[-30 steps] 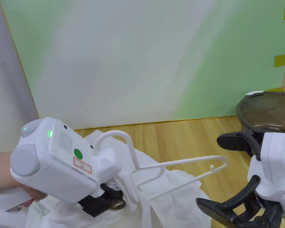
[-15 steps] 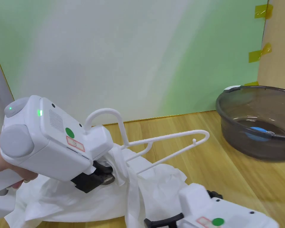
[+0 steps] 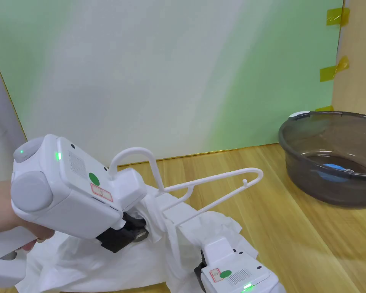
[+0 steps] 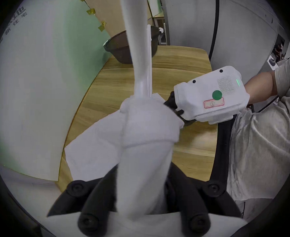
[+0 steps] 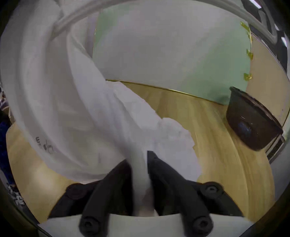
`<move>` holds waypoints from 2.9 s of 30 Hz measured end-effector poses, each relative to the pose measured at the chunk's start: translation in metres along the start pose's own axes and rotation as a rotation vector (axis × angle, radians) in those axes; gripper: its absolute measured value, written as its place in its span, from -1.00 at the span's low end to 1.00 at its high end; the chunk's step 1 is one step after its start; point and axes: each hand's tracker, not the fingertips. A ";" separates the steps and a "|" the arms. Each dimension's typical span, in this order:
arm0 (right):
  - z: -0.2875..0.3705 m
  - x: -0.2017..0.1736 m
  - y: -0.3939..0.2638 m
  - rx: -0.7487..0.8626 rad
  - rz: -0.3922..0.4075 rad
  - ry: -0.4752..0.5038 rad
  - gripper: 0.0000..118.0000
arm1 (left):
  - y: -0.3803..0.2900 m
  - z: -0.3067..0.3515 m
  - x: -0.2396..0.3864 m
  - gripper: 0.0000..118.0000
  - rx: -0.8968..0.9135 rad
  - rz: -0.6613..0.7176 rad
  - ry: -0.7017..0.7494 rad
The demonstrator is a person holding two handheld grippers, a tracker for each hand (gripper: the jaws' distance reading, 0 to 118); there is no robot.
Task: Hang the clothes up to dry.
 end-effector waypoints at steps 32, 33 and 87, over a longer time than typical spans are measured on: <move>0.101 0.198 0.067 0.065 -0.432 0.022 -0.98 | 0.004 -0.070 0.020 -0.86 -0.034 -0.049 0.074; 0.106 0.197 0.075 0.077 -0.427 0.030 -0.98 | 0.005 -0.074 0.020 -0.86 -0.034 -0.034 0.091; 0.147 0.180 0.137 0.328 0.440 0.563 1.00 | -0.013 -0.004 0.014 -0.87 0.304 0.225 -0.008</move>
